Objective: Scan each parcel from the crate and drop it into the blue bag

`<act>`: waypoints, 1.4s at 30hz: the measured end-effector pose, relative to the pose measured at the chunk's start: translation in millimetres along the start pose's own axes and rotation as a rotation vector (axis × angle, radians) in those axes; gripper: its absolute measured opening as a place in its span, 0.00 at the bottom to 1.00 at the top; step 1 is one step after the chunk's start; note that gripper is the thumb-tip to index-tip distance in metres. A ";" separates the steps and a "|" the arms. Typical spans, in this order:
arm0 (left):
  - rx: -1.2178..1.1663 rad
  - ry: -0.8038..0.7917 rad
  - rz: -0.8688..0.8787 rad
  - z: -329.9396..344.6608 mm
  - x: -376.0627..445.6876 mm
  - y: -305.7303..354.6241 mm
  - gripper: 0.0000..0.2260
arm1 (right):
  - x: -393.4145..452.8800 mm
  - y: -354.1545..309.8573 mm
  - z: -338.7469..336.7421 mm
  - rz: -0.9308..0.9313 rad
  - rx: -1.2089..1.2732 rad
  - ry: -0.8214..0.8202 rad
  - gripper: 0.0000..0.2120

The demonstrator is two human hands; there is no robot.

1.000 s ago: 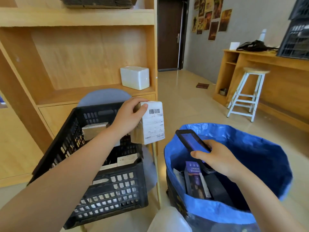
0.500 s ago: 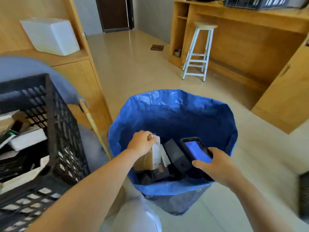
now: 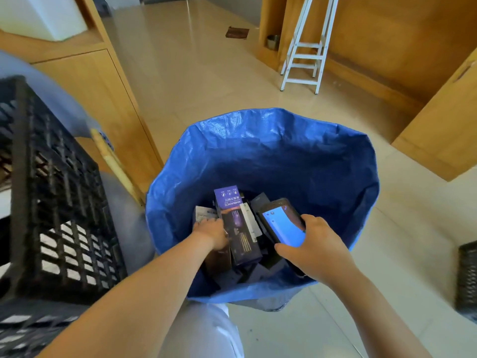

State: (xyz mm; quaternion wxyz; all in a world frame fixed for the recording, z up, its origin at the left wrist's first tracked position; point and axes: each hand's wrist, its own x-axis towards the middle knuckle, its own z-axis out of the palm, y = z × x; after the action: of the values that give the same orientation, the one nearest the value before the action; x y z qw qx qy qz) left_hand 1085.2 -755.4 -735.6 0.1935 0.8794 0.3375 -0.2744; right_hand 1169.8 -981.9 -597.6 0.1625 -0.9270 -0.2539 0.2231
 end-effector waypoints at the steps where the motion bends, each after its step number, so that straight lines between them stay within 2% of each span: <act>1: -0.011 0.033 0.025 -4.0 -4.1 -1.8 0.25 | -0.9 -0.2 0.8 0.000 0.002 0.000 0.33; 7: -0.119 0.150 0.129 -50.4 -63.8 -12.3 0.19 | -19.8 -10.3 -2.1 -0.047 0.035 0.032 0.28; 13: -0.162 0.482 0.150 -93.5 -149.1 -49.0 0.19 | -50.8 -38.6 -7.3 -0.155 0.071 0.070 0.23; 17: -0.215 0.688 0.128 -123.2 -210.1 -77.6 0.17 | -76.7 -78.8 -13.6 -0.263 0.141 0.066 0.19; 25: -0.339 0.928 0.074 -154.6 -325.3 -169.9 0.14 | -135.2 -191.2 -11.4 -0.519 0.187 0.043 0.17; 28: -0.369 0.930 -0.060 -152.4 -340.6 -226.5 0.15 | -145.7 -229.4 -3.7 -0.613 0.186 0.035 0.17; 30: -0.394 0.875 -0.160 -144.8 -339.7 -267.8 0.15 | -148.9 -256.1 5.6 -0.666 0.198 0.016 0.17; 33: -0.392 0.722 -0.284 -127.3 -322.7 -323.3 0.16 | -144.1 -295.9 23.5 -0.733 0.174 0.004 0.20; 35: -0.351 0.556 -0.386 -116.9 -303.1 -353.6 0.23 | -134.1 -319.8 35.4 -0.765 0.156 -0.008 0.22; 37: -0.267 0.432 -0.475 -112.3 -281.0 -380.4 0.28 | -120.5 -341.2 46.2 -0.795 0.165 -0.026 0.21; 39: -0.239 0.402 -0.518 -111.7 -255.0 -405.4 0.31 | -103.3 -361.1 56.2 -0.821 0.176 -0.031 0.18; 42: -0.289 0.455 -0.547 -109.2 -212.7 -431.4 0.36 | -76.5 -385.7 67.7 -0.829 0.163 -0.033 0.21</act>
State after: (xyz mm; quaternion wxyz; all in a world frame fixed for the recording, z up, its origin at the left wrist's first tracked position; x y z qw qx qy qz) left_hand 689.6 -500.8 -587.5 0.1552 0.7588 0.6294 -0.0632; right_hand 923.6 -695.1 -469.8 0.3071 -0.7268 -0.5895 0.1728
